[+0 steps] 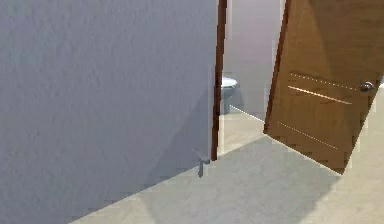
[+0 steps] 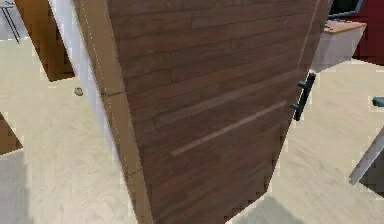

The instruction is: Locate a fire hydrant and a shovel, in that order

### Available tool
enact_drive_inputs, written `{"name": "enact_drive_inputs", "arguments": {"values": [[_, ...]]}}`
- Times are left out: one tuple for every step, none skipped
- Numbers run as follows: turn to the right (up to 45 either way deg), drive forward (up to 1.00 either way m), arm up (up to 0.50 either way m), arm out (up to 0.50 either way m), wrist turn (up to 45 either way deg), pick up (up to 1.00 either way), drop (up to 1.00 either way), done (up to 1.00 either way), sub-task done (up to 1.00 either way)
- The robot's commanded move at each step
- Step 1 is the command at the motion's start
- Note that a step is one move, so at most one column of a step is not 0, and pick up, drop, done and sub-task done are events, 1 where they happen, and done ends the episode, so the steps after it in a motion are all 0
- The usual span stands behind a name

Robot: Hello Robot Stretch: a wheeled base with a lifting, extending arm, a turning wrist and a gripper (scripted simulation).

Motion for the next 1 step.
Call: {"name": "enact_drive_inputs", "arguments": {"values": [[24.0,0.0,0.0,0.0,0.0,0.0,0.0,0.0,0.0]]}}
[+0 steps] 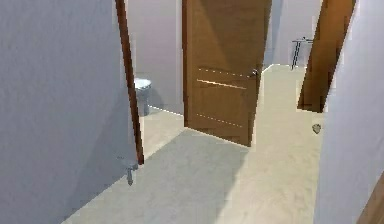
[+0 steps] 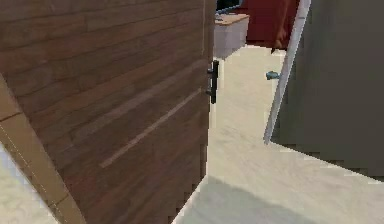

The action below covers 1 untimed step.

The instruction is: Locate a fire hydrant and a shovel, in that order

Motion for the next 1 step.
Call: {"name": "enact_drive_inputs", "arguments": {"values": [[0.0,0.45,0.0,0.0,0.0,0.0,0.0,0.0,0.0]]}}
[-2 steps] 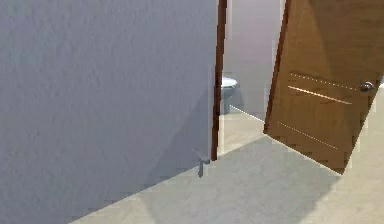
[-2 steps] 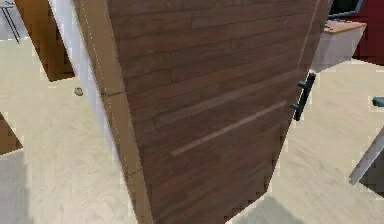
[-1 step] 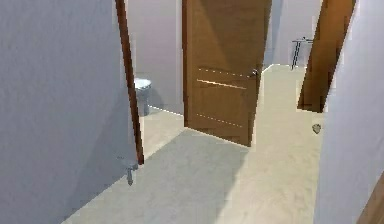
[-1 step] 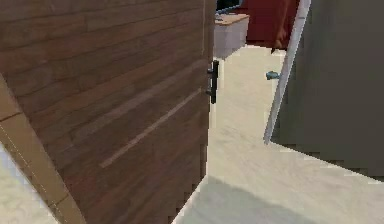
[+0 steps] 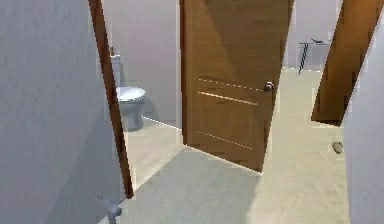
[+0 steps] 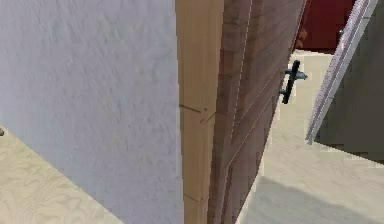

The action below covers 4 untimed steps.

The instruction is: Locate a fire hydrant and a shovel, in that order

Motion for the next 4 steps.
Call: {"name": "enact_drive_inputs", "arguments": {"values": [[-6.0,0.0,0.0,0.0,0.0,0.0,0.0,0.0,0.0],[-3.0,0.0,0.0,0.0,0.0,0.0,0.0,0.0,0.0],[0.0,1.0,0.0,0.0,0.0,0.0,0.0,0.0,0.0],[3.0,0.0,0.0,0.0,0.0,0.0,0.0,0.0,0.0]]}}
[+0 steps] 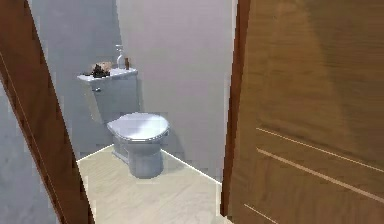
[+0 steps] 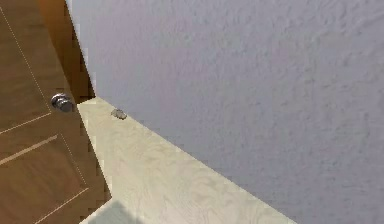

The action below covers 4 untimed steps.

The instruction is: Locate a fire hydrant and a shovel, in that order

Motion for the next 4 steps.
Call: {"name": "enact_drive_inputs", "arguments": {"values": [[3.0,0.0,0.0,0.0,0.0,0.0,0.0,0.0,0.0],[0.0,0.75,0.0,0.0,0.0,0.0,0.0,0.0,0.0],[-45.0,0.0,0.0,0.0,0.0,0.0,0.0,0.0,0.0],[-45.0,0.0,0.0,0.0,0.0,0.0,0.0,0.0,0.0]]}}
